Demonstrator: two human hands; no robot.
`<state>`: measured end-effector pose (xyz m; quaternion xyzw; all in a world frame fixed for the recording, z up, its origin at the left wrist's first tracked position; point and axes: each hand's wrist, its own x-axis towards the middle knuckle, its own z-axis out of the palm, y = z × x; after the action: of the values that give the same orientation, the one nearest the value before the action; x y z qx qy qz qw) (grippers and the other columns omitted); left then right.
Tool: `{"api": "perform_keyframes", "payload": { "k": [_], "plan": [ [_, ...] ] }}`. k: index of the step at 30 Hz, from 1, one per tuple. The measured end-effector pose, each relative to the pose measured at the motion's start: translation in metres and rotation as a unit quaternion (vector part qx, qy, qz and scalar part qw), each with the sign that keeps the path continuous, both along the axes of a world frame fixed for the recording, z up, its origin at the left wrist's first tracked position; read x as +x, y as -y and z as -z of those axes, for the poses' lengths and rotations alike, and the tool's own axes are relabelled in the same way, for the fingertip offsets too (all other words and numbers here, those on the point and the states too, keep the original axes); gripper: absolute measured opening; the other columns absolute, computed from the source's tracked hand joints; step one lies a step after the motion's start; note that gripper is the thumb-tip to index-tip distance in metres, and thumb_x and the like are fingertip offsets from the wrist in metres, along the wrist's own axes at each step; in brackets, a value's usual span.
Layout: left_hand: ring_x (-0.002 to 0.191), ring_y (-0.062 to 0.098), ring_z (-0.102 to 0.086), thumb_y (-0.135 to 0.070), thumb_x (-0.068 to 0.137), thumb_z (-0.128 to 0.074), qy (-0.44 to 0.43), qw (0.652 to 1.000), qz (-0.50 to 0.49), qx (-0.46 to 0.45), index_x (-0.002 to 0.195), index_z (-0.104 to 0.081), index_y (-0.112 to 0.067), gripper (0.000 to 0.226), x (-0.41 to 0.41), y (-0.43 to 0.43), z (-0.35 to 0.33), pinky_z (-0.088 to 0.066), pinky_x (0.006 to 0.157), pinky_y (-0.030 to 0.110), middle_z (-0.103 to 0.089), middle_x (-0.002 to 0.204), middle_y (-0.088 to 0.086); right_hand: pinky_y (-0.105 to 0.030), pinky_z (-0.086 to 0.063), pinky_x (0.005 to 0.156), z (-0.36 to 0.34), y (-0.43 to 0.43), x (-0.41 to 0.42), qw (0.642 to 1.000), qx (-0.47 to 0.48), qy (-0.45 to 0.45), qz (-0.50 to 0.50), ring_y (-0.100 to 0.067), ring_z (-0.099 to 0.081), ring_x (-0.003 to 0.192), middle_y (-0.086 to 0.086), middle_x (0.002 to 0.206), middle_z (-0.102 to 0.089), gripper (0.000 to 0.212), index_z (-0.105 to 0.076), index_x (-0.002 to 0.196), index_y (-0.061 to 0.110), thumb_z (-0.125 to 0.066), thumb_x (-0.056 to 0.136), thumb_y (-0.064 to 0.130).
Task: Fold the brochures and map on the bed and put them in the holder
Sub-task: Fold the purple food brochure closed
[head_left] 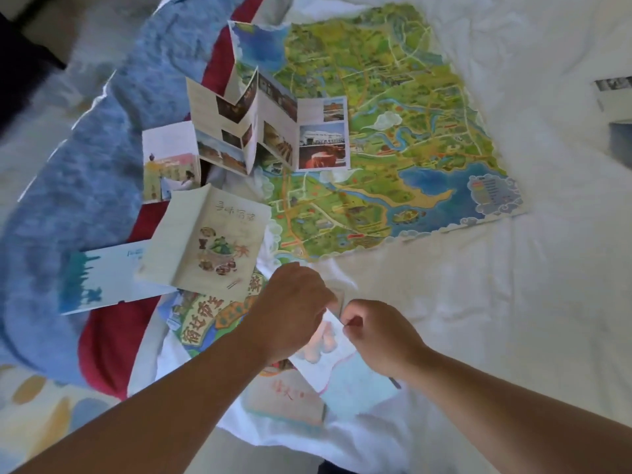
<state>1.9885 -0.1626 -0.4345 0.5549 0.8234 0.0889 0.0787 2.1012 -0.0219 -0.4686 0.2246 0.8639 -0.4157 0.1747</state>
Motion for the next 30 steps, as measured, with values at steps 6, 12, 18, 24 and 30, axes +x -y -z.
{"api": "perform_keyframes", "payload": {
  "k": [6,12,18,24,30],
  "plan": [
    [0.104,0.029,-0.067,-0.01,0.064,-0.085,0.008,0.989,-0.146,-0.032,0.11,-0.072,-0.009,0.048,-0.009,0.049,0.04,-0.053,0.088,0.043,-0.07,0.11,0.012,-0.043,-0.06,0.072,0.039,0.033,-0.017,0.96,-0.132,0.135,0.206,-0.027,-0.065,0.066,-0.006,0.072,-0.062,0.02,-0.062,0.075,0.012,-0.048,0.086,0.003],
    [0.146,0.035,-0.023,-0.03,0.091,-0.061,0.114,0.964,-0.161,-0.18,0.15,-0.03,-0.014,0.069,0.015,0.083,0.098,-0.026,0.116,0.042,-0.024,0.157,0.017,-0.025,-0.034,0.054,0.059,0.055,-0.014,0.975,0.01,0.2,0.1,-0.02,-0.056,0.083,0.002,0.085,-0.055,0.011,-0.047,0.08,0.018,-0.049,0.082,0.007],
    [0.149,0.034,0.011,-0.049,0.095,-0.049,0.127,0.957,-0.168,-0.201,0.153,-0.007,-0.023,0.076,0.029,0.081,0.122,-0.013,0.121,0.041,0.008,0.162,0.011,-0.032,-0.051,0.083,0.049,0.069,-0.025,0.985,-0.059,0.114,0.116,-0.018,-0.056,0.108,0.0,0.116,-0.055,0.036,-0.05,0.115,0.025,-0.062,0.082,0.022],
    [0.143,0.043,-0.025,-0.049,0.079,-0.071,0.075,0.972,-0.093,-0.201,0.144,-0.043,-0.018,0.077,0.026,0.084,0.114,-0.03,0.113,0.049,-0.03,0.156,0.017,-0.033,-0.054,0.079,0.047,0.081,-0.009,0.988,-0.035,0.128,0.082,-0.014,-0.058,0.097,0.001,0.114,-0.054,0.023,-0.048,0.107,0.025,-0.057,0.087,0.03],
    [0.144,0.045,-0.018,-0.053,0.08,-0.069,0.083,0.97,-0.098,-0.207,0.148,-0.037,-0.019,0.082,0.029,0.083,0.111,-0.027,0.114,0.049,-0.02,0.159,0.019,-0.027,-0.049,0.079,0.049,0.086,-0.008,0.991,0.006,0.135,0.016,-0.014,-0.059,0.103,0.004,0.136,-0.039,0.037,-0.047,0.123,0.026,-0.058,0.09,0.038]
  ]
}}
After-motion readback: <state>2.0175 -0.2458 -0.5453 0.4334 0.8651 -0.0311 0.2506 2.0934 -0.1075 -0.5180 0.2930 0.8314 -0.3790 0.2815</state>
